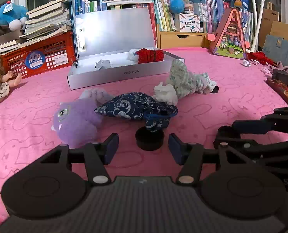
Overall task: Organize objects
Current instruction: 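Close left gripper on a black puck while right closes on another black puck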
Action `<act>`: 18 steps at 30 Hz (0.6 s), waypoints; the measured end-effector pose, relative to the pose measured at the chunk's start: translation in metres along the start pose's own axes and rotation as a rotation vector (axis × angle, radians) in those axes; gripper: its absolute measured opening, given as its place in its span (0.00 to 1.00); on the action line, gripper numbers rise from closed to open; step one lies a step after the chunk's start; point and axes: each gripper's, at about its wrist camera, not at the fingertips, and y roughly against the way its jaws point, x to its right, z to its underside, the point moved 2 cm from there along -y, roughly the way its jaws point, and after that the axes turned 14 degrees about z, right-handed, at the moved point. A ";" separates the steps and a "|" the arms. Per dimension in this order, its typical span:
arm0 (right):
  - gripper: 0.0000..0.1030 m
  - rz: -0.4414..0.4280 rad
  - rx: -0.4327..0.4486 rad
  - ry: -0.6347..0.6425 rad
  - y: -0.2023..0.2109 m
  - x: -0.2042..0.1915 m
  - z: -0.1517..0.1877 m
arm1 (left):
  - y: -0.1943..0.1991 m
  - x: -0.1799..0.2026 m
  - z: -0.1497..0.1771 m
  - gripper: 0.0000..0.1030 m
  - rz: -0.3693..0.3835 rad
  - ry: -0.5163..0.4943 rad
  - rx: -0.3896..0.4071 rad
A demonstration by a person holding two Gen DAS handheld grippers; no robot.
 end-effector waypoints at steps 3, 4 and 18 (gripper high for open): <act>0.36 -0.003 0.002 -0.014 -0.001 0.000 -0.002 | -0.001 0.000 0.000 0.61 0.000 0.000 0.003; 0.36 -0.004 0.003 -0.019 -0.002 0.000 -0.003 | -0.002 0.000 0.000 0.61 0.000 0.001 0.004; 0.36 -0.013 0.004 -0.048 -0.009 -0.004 -0.012 | -0.008 0.001 -0.003 0.50 0.010 0.018 0.024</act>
